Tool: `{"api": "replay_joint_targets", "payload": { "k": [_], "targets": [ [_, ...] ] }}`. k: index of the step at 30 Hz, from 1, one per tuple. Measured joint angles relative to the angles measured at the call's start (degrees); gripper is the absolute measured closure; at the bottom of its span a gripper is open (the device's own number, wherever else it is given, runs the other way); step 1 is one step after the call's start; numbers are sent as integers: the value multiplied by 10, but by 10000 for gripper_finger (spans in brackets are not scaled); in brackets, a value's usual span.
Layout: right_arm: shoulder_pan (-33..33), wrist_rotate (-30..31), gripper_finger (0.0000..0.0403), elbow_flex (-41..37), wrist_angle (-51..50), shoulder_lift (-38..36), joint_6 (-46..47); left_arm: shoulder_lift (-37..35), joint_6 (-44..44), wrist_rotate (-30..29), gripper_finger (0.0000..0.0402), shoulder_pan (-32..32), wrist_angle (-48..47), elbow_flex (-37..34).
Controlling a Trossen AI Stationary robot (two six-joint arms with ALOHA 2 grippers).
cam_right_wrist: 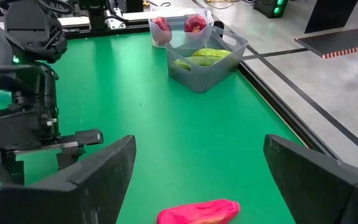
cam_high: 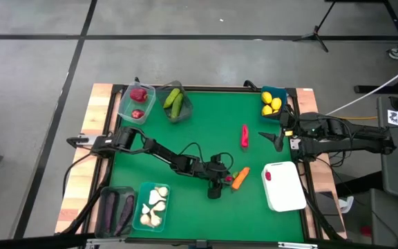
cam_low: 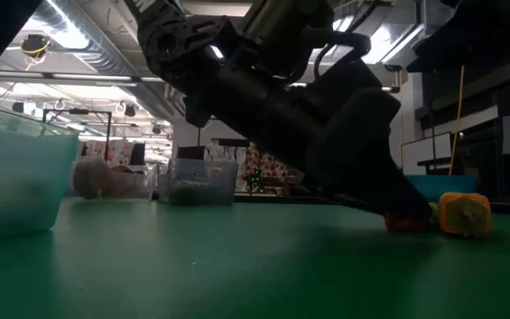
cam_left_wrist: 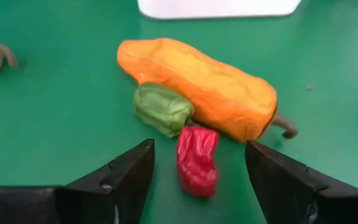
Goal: Sort produce into baskets
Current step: Put the red small chili pepper into the white bin
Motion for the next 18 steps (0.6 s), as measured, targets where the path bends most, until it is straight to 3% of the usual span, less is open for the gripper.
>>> {"api": "replay_joint_targets", "payload": {
  "k": [4, 18],
  "targets": [
    [0, 0, 52, 0, 0, 0, 0, 0, -1, 0, 176, 0, -6, -1],
    [0, 0, 52, 0, -5, 0, 0, 0, -10, 0, 303, 0, -13, -1]
  ]
}}
